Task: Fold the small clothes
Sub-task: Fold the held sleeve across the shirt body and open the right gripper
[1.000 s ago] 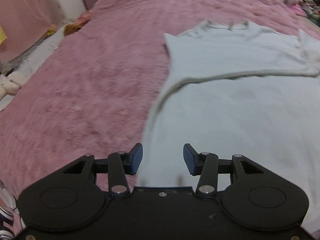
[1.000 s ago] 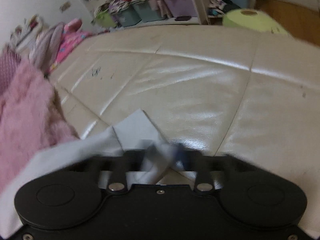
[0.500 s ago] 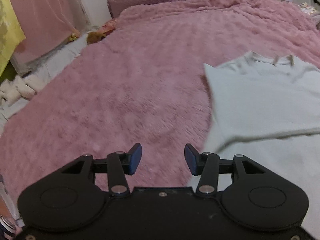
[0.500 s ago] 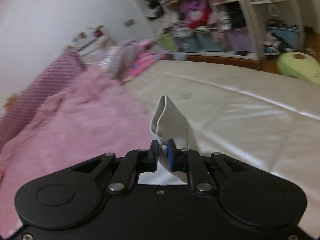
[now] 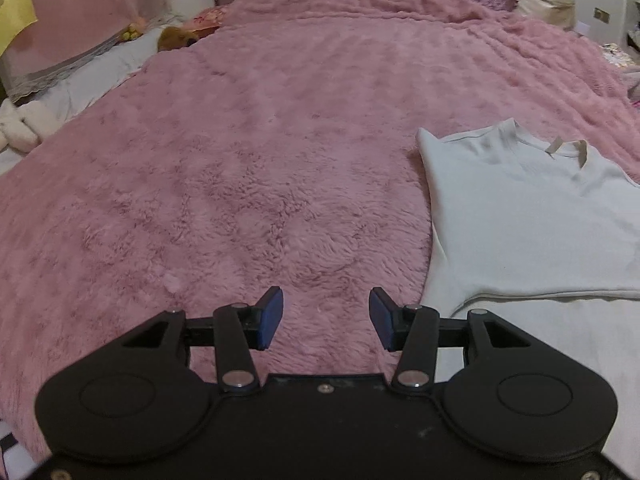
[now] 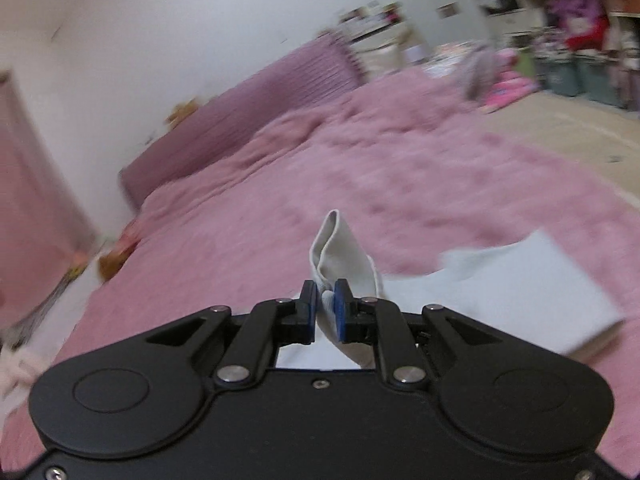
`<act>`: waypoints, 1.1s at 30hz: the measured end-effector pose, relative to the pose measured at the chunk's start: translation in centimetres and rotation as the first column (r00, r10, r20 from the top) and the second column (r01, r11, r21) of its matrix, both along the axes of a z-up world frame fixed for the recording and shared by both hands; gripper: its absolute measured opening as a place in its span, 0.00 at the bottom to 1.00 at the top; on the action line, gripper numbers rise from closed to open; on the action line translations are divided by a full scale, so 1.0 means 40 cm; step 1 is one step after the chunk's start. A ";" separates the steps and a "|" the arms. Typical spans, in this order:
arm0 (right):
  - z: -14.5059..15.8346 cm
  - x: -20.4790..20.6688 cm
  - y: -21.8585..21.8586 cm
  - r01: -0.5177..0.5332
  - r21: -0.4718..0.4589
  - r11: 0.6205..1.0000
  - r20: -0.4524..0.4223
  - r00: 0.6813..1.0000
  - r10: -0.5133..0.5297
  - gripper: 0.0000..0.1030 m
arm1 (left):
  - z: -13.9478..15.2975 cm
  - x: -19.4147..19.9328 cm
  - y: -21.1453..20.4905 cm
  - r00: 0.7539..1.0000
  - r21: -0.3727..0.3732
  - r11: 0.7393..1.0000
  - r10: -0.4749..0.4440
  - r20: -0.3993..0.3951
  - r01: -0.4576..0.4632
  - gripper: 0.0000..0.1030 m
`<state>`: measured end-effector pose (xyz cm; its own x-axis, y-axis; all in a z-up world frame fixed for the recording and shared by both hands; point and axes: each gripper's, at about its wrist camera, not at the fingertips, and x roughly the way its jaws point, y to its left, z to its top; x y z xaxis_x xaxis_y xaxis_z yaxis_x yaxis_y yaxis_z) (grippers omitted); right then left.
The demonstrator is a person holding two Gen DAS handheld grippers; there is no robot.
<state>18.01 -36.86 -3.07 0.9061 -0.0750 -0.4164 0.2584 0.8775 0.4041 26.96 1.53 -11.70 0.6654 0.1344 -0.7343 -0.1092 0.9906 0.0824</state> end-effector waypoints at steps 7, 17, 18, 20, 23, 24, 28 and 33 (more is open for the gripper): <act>-0.065 0.129 0.247 -0.142 0.091 0.986 -0.013 0.990 0.144 0.06 | -0.003 0.010 0.120 1.000 -0.022 1.000 0.016 -0.006 -0.016 0.48; -0.198 0.243 0.554 -0.341 0.188 0.921 -0.110 0.925 0.365 0.00 | -0.001 -0.012 0.226 0.998 -0.058 0.997 0.054 -0.016 -0.055 0.48; -0.217 0.253 0.582 -0.344 0.168 0.924 -0.141 0.919 0.368 0.00 | 0.000 -0.017 0.227 0.998 -0.059 0.997 0.054 -0.016 -0.055 0.48; -0.250 0.252 0.616 -0.357 0.182 0.916 -0.175 0.905 0.387 0.00 | 0.000 -0.024 0.230 0.998 -0.062 0.996 0.057 -0.023 -0.059 0.48; -0.266 0.235 0.614 -0.334 0.181 0.925 -0.191 0.911 0.366 0.00 | 0.003 -0.032 0.228 0.998 -0.066 0.997 0.046 -0.033 -0.048 0.48; -0.262 0.228 0.601 -0.321 0.170 0.932 -0.196 0.915 0.351 0.00 | 0.002 -0.035 0.226 0.999 -0.064 0.997 0.042 -0.034 -0.044 0.48; -0.247 0.192 0.498 -0.253 0.123 0.960 -0.256 0.926 0.276 0.04 | -0.006 -0.030 0.209 0.998 -0.064 0.997 0.035 -0.043 -0.038 0.48; -0.256 0.148 0.456 -0.239 -0.086 0.967 -0.342 0.919 0.196 0.40 | -0.009 -0.025 0.180 0.999 -0.101 0.994 0.030 -0.045 -0.035 0.48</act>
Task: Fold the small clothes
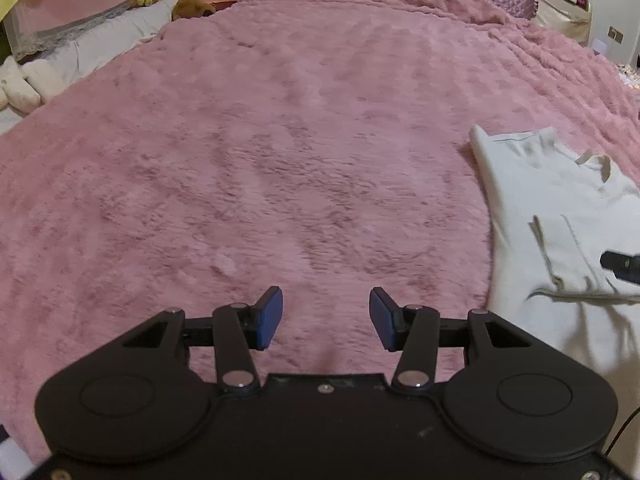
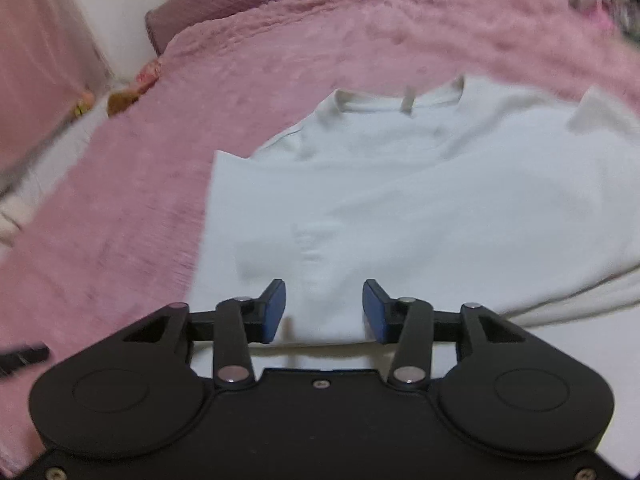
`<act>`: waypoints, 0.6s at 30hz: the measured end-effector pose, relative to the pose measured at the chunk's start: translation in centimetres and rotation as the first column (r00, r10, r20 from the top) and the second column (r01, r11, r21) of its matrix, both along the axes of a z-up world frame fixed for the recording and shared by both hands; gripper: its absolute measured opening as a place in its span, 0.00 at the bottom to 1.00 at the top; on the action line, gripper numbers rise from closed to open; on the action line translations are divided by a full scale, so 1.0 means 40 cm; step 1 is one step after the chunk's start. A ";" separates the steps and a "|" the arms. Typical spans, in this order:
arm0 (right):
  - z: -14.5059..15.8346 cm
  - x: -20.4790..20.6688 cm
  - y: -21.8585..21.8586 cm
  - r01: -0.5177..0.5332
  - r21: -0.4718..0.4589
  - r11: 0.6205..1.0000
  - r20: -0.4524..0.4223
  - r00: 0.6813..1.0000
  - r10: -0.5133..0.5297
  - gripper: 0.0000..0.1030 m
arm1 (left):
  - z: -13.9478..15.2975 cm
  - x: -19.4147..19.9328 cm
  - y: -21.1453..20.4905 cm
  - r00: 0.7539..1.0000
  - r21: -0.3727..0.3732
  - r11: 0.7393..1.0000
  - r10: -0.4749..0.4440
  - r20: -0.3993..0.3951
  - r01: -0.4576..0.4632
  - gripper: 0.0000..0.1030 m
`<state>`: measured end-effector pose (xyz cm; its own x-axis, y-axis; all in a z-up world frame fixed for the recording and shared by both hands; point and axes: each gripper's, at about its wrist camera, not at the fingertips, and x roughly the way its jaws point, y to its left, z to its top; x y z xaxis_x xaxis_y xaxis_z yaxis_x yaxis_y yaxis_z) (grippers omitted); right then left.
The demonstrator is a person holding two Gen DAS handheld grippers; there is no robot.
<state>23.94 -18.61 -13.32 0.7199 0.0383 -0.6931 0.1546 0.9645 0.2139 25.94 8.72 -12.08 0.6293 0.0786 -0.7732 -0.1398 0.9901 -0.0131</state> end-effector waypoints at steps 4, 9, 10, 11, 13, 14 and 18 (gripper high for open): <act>0.001 -0.001 0.023 -0.086 -0.027 0.996 0.019 0.996 0.087 0.62 | -0.005 0.004 -0.038 0.999 0.027 0.999 -0.034 -0.017 0.034 0.48; -0.041 0.012 0.135 -0.248 -0.207 0.946 -0.049 0.969 0.243 0.66 | -0.012 0.007 -0.051 0.999 0.037 0.999 -0.033 -0.029 0.034 0.48; -0.056 0.015 0.150 -0.253 -0.237 0.938 -0.056 0.967 0.247 0.66 | -0.012 0.008 -0.051 0.999 0.039 0.999 -0.031 -0.030 0.033 0.48; -0.067 0.025 0.158 -0.250 -0.263 0.932 -0.067 0.968 0.241 0.61 | -0.014 0.009 -0.052 0.999 0.044 0.999 -0.031 -0.032 0.033 0.48; -0.081 0.034 0.157 -0.222 -0.292 0.930 -0.082 0.975 0.207 0.41 | -0.019 0.012 -0.054 0.999 0.050 0.998 -0.033 -0.041 0.035 0.48; -0.078 0.037 0.144 -0.194 -0.264 0.945 -0.065 0.981 0.183 0.29 | -0.023 0.013 -0.056 0.998 0.052 0.998 -0.036 -0.044 0.038 0.48; -0.034 0.006 0.105 -0.160 -0.113 0.981 0.051 0.985 0.167 0.10 | -0.035 0.012 -0.057 0.997 0.059 0.997 -0.049 -0.054 0.052 0.48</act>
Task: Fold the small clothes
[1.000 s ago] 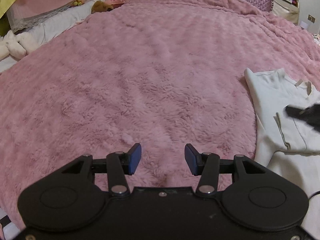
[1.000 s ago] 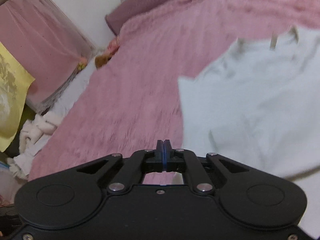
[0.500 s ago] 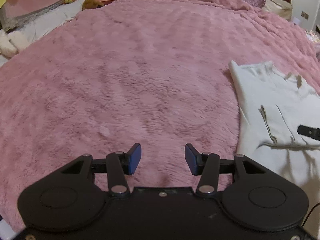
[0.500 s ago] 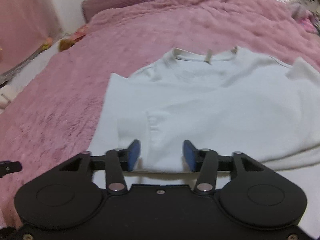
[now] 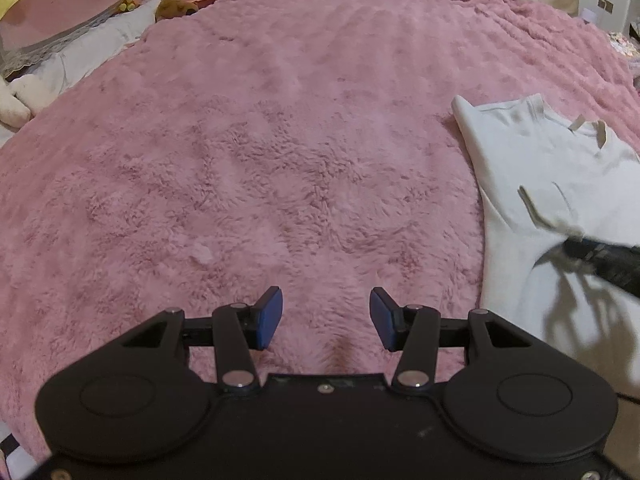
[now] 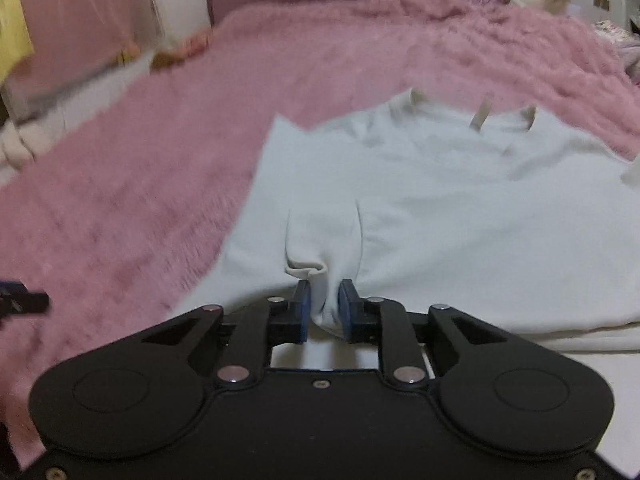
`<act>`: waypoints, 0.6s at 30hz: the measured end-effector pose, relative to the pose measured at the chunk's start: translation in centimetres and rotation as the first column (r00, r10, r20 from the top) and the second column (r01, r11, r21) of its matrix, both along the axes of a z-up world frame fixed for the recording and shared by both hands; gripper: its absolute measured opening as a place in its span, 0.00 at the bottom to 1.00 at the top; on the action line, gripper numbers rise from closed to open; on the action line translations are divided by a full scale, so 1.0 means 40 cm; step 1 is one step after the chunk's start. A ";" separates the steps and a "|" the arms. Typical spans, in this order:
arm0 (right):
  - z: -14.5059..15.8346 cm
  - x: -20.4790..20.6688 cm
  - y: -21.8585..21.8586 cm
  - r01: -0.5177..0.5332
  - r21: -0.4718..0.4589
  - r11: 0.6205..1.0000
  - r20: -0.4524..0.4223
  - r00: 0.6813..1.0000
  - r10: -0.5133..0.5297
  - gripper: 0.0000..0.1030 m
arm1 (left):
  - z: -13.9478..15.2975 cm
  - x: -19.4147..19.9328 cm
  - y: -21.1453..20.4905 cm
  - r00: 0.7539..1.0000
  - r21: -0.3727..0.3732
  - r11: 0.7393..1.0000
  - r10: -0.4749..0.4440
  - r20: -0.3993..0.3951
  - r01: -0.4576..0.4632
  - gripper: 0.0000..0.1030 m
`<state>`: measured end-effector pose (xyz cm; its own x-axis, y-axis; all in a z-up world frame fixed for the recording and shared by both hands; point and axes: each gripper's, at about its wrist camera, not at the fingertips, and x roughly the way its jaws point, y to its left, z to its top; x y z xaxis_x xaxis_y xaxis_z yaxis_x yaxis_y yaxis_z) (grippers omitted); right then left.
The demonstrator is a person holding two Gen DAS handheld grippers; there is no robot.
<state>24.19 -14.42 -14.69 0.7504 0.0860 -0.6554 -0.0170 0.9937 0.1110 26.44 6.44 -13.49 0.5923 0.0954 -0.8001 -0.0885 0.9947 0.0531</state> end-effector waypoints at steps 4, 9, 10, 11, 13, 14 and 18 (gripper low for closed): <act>0.015 -0.008 -0.001 0.000 0.047 0.999 0.047 0.999 -0.002 0.07 | -0.009 0.006 0.003 1.000 -0.010 1.000 0.006 -0.007 -0.006 0.48; -0.052 0.054 -0.029 0.035 0.162 0.986 -0.048 0.998 -0.027 0.15 | -0.010 0.002 -0.007 1.000 -0.007 1.000 -0.008 -0.011 0.008 0.49; -0.059 0.050 -0.044 0.032 0.210 0.977 -0.054 0.998 -0.021 0.17 | -0.011 0.001 -0.010 1.000 -0.002 1.000 -0.010 -0.014 0.010 0.49; -0.052 0.031 -0.062 0.022 0.272 0.962 -0.024 1.000 -0.016 0.20 | -0.009 -0.002 -0.011 1.000 0.001 1.000 -0.012 -0.015 0.012 0.49; -0.025 -0.015 -0.120 -0.037 0.435 0.900 0.086 0.996 0.000 0.22 | -0.009 -0.006 -0.012 1.000 0.011 1.000 -0.015 -0.014 0.015 0.49; -0.011 -0.026 -0.139 -0.027 0.437 0.899 0.088 0.996 -0.014 0.31 | -0.011 -0.006 -0.013 1.000 0.020 1.000 -0.012 -0.016 0.012 0.49; 0.021 -0.066 -0.188 0.025 0.253 0.967 0.058 0.998 -0.040 0.39 | -0.013 0.000 -0.025 1.000 0.028 1.000 0.001 -0.019 -0.001 0.49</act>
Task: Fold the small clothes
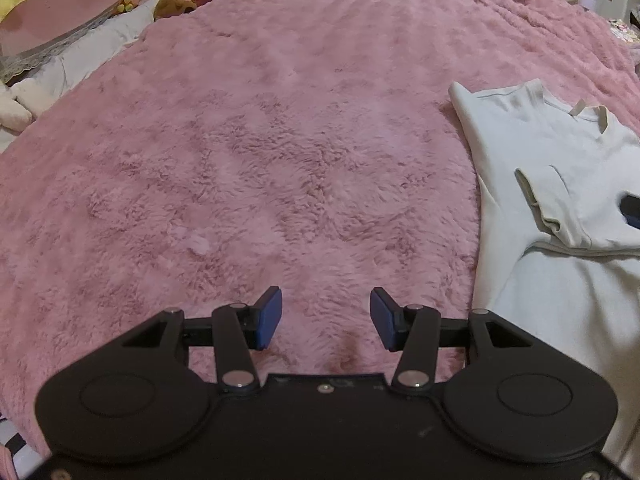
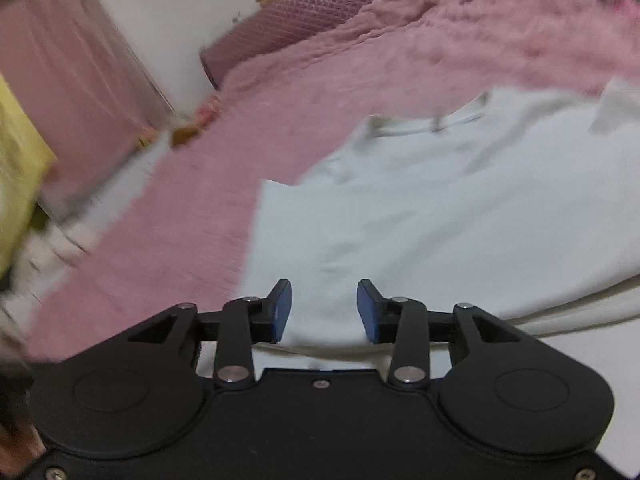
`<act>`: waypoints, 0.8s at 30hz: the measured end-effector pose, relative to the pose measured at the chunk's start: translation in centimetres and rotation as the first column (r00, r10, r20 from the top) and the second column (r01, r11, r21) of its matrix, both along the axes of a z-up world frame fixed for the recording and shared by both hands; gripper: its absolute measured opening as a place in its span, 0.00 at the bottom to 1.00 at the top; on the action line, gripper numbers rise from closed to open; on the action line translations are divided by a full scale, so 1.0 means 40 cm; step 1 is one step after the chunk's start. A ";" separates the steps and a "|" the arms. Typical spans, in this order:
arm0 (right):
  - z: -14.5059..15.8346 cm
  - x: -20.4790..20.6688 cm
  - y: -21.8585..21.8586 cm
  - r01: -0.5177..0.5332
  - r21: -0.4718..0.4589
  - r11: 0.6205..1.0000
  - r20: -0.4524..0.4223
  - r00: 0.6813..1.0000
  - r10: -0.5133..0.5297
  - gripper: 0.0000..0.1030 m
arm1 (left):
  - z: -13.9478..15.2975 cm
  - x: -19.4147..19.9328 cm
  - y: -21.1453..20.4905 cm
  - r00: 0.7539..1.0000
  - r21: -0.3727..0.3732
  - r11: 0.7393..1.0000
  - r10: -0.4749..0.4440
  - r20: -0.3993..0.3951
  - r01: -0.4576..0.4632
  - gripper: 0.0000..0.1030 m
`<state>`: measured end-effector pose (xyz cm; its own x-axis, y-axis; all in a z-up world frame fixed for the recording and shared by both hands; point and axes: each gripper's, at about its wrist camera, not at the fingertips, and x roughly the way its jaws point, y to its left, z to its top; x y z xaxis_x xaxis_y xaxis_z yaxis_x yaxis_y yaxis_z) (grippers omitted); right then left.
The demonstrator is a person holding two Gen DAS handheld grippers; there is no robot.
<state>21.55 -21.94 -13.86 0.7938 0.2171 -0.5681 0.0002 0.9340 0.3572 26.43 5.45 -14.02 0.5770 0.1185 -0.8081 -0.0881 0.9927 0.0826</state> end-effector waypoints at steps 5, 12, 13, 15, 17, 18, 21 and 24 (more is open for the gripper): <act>-0.010 -0.013 0.073 -0.096 -0.200 0.975 -0.006 0.995 0.096 0.51 | 0.010 -0.005 -0.006 1.000 -0.005 1.000 0.006 0.009 -0.005 0.49; -0.058 0.067 0.193 -0.187 -0.286 0.940 -0.054 0.982 0.180 0.55 | 0.001 -0.005 -0.018 1.000 0.008 1.000 -0.014 -0.006 0.014 0.49; -0.068 0.081 0.199 -0.178 -0.303 0.936 -0.072 0.984 0.163 0.46 | -0.001 -0.005 -0.019 1.000 0.008 1.000 -0.016 -0.010 0.016 0.49; -0.079 0.099 0.195 -0.147 -0.312 0.939 -0.088 0.988 0.126 0.07 | -0.004 -0.005 -0.019 1.000 0.007 1.000 -0.020 -0.013 0.020 0.49; -0.055 0.095 0.158 -0.093 -0.197 0.976 -0.049 0.995 0.085 0.06 | -0.007 -0.007 -0.016 1.000 0.003 1.000 -0.024 -0.016 0.024 0.49; -0.045 0.091 0.151 -0.076 -0.161 0.984 -0.028 0.997 0.072 0.06 | -0.009 -0.008 -0.015 1.000 0.003 1.000 -0.026 -0.018 0.026 0.49; -0.014 0.075 0.154 -0.054 -0.113 0.992 0.052 0.997 0.060 0.06 | -0.020 -0.003 -0.010 0.999 0.004 1.000 -0.026 -0.027 0.026 0.49; -0.003 0.084 0.183 -0.106 -0.055 0.993 0.074 0.991 0.110 0.06 | -0.023 0.000 -0.004 0.999 -0.003 1.000 -0.019 -0.032 0.019 0.49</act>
